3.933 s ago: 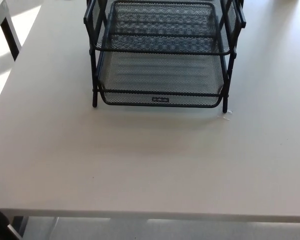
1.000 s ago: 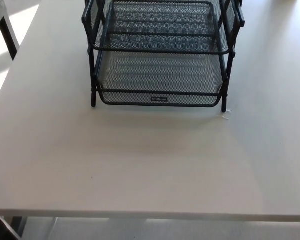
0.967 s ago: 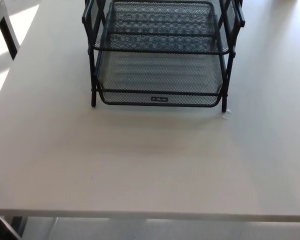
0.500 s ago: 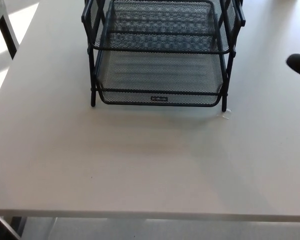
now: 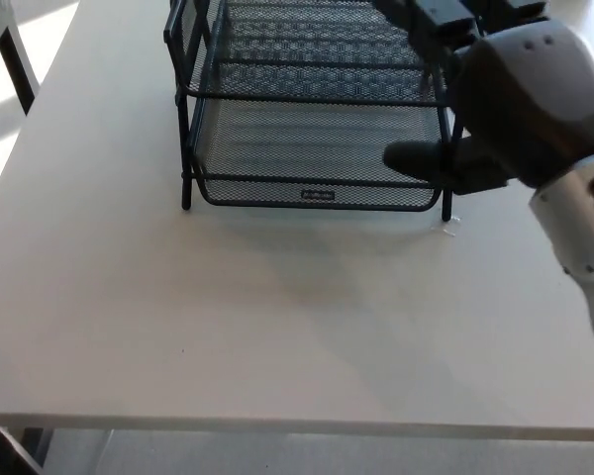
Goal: The robot uses its right hand to grab the drawer kept on the middle of the desk and pull it out towards the robot
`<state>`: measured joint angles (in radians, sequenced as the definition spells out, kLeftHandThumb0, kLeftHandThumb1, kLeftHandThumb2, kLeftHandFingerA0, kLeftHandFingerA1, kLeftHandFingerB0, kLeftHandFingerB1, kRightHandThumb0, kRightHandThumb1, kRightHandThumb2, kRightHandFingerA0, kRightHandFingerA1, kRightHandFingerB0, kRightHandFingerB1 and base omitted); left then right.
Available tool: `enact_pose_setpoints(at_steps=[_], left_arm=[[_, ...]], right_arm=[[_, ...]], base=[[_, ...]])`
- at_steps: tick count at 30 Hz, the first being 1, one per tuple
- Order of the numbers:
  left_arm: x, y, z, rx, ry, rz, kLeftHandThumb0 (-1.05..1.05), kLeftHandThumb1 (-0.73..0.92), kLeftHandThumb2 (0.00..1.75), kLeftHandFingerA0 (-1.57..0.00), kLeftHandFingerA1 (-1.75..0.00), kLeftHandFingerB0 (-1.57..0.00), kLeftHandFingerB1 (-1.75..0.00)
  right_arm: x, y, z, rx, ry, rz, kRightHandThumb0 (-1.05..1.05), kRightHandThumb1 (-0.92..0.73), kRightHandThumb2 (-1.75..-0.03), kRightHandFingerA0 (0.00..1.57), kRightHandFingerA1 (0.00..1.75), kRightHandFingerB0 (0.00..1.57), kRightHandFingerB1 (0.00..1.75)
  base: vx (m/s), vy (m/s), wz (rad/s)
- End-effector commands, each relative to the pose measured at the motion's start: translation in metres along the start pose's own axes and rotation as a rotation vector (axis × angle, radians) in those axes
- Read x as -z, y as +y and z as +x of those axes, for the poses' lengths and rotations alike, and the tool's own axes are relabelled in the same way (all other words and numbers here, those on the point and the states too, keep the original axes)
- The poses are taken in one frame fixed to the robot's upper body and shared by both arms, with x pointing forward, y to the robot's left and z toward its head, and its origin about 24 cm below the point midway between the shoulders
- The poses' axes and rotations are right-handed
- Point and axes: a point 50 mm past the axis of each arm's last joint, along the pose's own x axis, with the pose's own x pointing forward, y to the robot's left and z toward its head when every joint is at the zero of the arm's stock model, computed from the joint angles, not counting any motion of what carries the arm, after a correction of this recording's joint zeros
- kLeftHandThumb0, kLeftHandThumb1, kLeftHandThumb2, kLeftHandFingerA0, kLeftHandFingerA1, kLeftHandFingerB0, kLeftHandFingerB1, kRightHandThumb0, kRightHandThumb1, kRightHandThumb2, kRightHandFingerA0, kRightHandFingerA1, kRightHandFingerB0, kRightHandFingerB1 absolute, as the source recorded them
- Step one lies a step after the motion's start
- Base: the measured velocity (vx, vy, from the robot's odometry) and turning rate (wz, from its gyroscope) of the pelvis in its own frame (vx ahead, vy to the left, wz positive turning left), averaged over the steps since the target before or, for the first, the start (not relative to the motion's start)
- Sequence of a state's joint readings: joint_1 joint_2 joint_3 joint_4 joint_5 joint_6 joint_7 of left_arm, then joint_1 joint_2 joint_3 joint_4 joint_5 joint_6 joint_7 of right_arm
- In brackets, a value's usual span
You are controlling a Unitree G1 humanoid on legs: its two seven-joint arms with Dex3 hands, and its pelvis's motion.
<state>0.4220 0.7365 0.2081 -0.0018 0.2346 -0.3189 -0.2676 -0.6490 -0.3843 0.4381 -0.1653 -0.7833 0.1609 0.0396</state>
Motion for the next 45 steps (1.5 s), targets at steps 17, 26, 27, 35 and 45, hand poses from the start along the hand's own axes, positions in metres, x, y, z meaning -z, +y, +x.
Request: enact_pose_setpoints(at_steps=[17,26,27,35,45], left_arm=[[-0.003,-0.002,0.004,0.014,-0.009,-0.005,-0.31,0.53,0.56,-0.83,-0.87,-0.8,-0.58],[-0.006,-0.005,0.003,0.031,-0.02,-0.001,-0.32,0.53,0.56,-0.83,-0.88,-0.81,-0.59],[-0.006,-0.005,0.003,0.03,-0.02,-0.002,-0.32,0.53,0.56,-0.83,-0.88,-0.81,-0.59],[-0.006,-0.006,0.003,0.036,-0.015,0.009,-0.31,0.55,0.56,-0.79,-0.85,-0.79,-0.56],[-0.007,-0.009,0.0,0.057,-0.018,0.01,-0.32,0.55,0.56,-0.8,-0.86,-0.79,-0.57]], right_arm=[[-0.028,0.052,0.031,0.085,-0.022,-0.22,-0.82,-0.59,-0.58,0.01,0.5,0.07,0.33],[-0.002,0.082,0.039,0.124,0.042,-0.295,-0.72,-0.44,-0.81,0.1,0.58,0.07,0.46],[-0.001,0.082,0.04,0.129,0.045,-0.294,-0.72,-0.44,-0.81,0.1,0.58,0.07,0.46],[0.017,0.082,0.044,0.216,0.057,-0.365,-0.64,-0.61,-0.59,0.29,0.67,0.29,0.41],[0.03,0.072,0.053,0.244,0.028,-0.437,-0.66,-0.47,-0.86,0.41,0.76,0.29,0.54]], base=[[0.0,0.0,0.0],[0.0,0.0,0.0],[0.0,0.0,0.0],[0.0,0.0,0.0],[0.0,0.0,0.0]])
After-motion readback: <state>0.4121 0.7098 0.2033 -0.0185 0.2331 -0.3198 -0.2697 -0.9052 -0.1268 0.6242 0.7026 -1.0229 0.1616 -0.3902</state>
